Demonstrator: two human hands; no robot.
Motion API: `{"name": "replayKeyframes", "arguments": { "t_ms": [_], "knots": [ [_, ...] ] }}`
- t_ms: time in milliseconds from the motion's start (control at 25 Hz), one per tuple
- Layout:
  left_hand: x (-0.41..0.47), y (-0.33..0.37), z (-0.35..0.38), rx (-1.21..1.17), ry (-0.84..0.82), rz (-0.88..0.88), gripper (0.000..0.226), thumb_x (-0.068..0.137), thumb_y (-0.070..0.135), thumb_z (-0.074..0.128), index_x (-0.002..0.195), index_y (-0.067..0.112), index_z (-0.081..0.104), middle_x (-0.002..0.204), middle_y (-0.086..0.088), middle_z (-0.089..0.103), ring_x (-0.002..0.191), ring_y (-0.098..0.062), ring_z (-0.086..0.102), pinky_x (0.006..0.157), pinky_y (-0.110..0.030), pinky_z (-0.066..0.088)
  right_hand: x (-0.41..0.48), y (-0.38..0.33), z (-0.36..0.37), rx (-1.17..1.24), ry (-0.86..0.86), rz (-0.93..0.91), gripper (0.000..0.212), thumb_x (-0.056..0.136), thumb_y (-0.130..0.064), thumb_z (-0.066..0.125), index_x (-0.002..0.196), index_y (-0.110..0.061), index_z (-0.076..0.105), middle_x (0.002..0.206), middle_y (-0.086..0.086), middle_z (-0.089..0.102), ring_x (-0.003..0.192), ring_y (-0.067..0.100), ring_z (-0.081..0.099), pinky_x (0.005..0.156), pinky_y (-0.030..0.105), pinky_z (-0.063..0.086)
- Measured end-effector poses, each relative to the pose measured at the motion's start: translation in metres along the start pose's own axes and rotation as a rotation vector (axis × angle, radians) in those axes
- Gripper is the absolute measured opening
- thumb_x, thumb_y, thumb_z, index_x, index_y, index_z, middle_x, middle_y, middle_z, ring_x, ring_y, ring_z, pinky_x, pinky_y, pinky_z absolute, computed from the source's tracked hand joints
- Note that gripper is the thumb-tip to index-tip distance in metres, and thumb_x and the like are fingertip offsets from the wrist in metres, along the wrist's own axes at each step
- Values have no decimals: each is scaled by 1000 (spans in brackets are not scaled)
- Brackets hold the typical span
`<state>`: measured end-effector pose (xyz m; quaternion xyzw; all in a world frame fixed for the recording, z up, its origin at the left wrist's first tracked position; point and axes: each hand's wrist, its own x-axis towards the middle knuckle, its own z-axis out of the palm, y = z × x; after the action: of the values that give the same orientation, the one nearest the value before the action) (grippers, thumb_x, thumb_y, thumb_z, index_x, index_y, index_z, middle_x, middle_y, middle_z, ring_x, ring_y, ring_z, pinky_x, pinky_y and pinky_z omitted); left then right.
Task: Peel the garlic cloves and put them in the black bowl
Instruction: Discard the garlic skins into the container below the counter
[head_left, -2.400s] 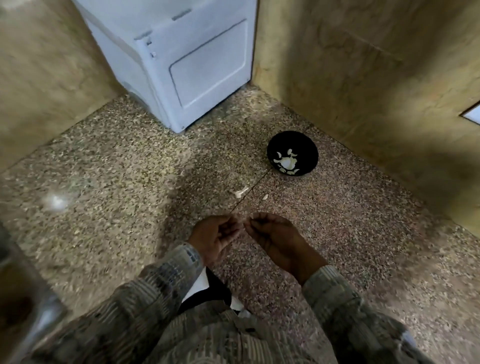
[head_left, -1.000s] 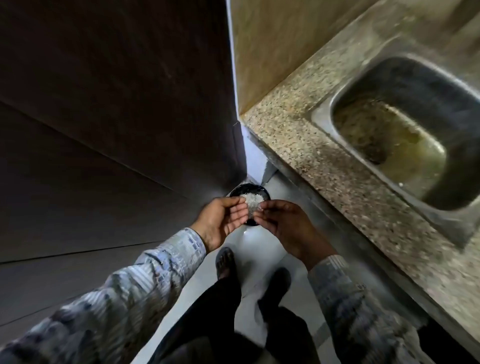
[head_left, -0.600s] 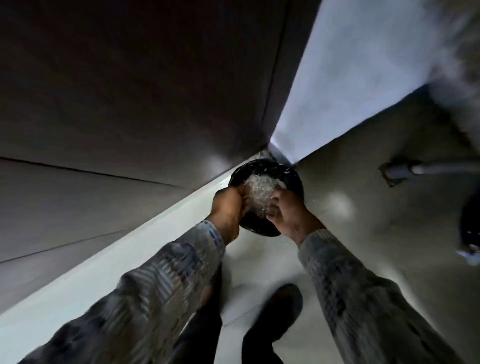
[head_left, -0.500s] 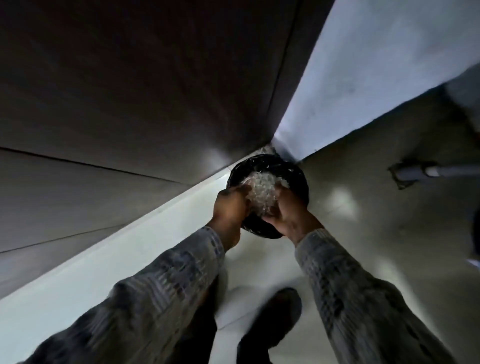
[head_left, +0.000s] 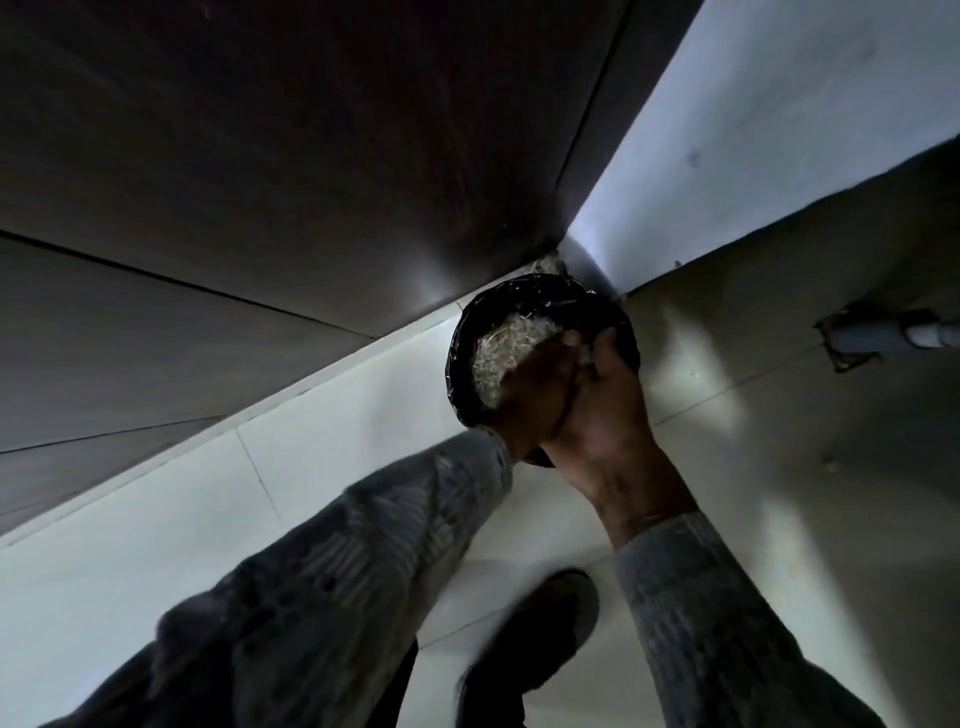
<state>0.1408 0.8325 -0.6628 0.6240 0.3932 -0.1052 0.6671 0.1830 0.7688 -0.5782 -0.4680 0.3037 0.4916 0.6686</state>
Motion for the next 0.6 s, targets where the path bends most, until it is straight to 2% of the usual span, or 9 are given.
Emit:
{"name": "replayKeyframes", "arguments": {
  "t_ms": [80,120,200,280,360,400,480,560,600],
  "knots": [
    [16,17,-13,110,112,-219,59,86,71,34,113,32,69,118,-6,74,113,-30,68,104,-53,50,5,-1,4,-20,-45,19,73,95,-72,34,146,-23,55,145,4,61,135,24,54,114,55,36],
    [22,15,-17,141,175,-230,53,90,64,36,111,30,70,115,-6,74,110,-29,69,100,-50,52,5,-2,3,-87,-2,-17,70,96,-71,35,144,-24,56,144,2,61,134,21,54,112,55,36],
    [-14,31,-13,-32,137,-62,40,94,59,42,118,40,68,125,9,70,120,-18,64,107,-40,48,5,-1,3,-200,112,-46,52,106,-51,40,149,-24,51,150,0,56,137,21,53,113,47,40],
    [-47,38,1,35,-19,184,38,101,54,44,137,49,55,146,20,52,139,-6,45,119,-33,33,6,-3,4,-225,87,-107,47,111,-34,37,154,-15,42,140,-1,59,135,19,54,114,38,43],
    [-32,39,-2,51,-4,229,40,103,53,40,134,38,61,143,6,57,133,-11,52,115,-36,40,1,0,10,-121,2,-158,56,109,-47,33,152,-13,46,131,1,64,135,23,55,117,44,39],
    [-19,47,-6,-11,16,118,43,101,56,40,117,31,70,122,-1,70,110,-15,66,98,-38,52,-6,1,12,-128,-30,-256,61,107,-54,32,149,-13,51,136,1,63,139,26,52,118,47,38],
    [-9,74,-18,-187,45,-54,45,90,59,46,92,23,71,79,-4,71,71,-21,68,69,-34,56,-16,8,9,-281,-74,-574,56,106,-54,35,134,-17,65,150,-3,55,142,22,50,116,45,40],
    [-18,84,-25,-386,0,-80,47,89,64,49,90,22,69,78,0,67,72,-18,65,70,-30,51,-2,13,1,-712,-20,-937,43,108,-39,36,140,-20,60,157,-8,45,146,17,44,118,42,38],
    [-27,90,-29,-490,-41,-124,53,95,67,45,87,21,70,77,2,63,68,-15,61,66,-29,45,15,13,-2,-972,-47,-1004,45,109,-34,32,149,-21,49,161,-7,39,149,18,38,121,42,35]
  ]
}}
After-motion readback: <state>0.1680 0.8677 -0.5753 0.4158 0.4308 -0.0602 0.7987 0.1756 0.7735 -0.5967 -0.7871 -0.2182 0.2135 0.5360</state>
